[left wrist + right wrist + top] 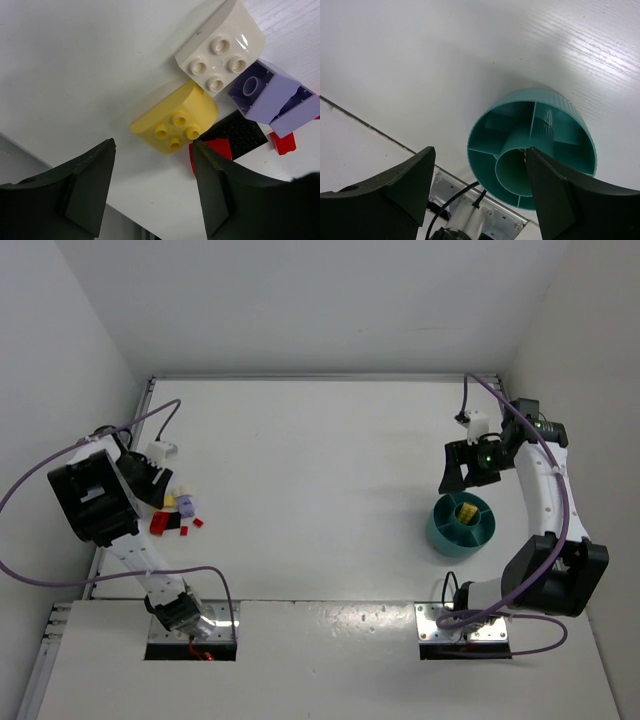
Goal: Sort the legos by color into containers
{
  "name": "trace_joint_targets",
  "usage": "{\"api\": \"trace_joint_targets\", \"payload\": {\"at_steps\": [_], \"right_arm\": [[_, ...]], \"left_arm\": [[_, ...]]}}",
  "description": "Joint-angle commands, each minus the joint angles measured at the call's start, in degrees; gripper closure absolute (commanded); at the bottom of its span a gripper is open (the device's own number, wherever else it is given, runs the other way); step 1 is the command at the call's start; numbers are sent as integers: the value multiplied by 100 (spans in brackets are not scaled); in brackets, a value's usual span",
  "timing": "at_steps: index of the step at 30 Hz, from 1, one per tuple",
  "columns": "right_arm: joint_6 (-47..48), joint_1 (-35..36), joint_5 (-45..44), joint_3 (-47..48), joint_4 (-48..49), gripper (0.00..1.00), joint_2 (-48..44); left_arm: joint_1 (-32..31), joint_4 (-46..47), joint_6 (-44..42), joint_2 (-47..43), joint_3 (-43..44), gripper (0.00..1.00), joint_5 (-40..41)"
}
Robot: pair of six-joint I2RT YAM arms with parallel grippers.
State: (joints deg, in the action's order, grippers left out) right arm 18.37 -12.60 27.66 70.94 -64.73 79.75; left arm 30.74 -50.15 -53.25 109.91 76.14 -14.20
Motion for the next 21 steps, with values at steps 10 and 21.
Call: {"api": "trace_joint_targets", "payload": {"at_steps": [10, 21], "right_arm": [[-79, 30, 222, 25, 66, 27, 15], [-27, 30, 117, -142, 118, 23, -143]], "left_arm": [[-130, -56, -212, 259, -20, 31, -198], [-560, -56, -212, 373, -20, 39, -250]]}}
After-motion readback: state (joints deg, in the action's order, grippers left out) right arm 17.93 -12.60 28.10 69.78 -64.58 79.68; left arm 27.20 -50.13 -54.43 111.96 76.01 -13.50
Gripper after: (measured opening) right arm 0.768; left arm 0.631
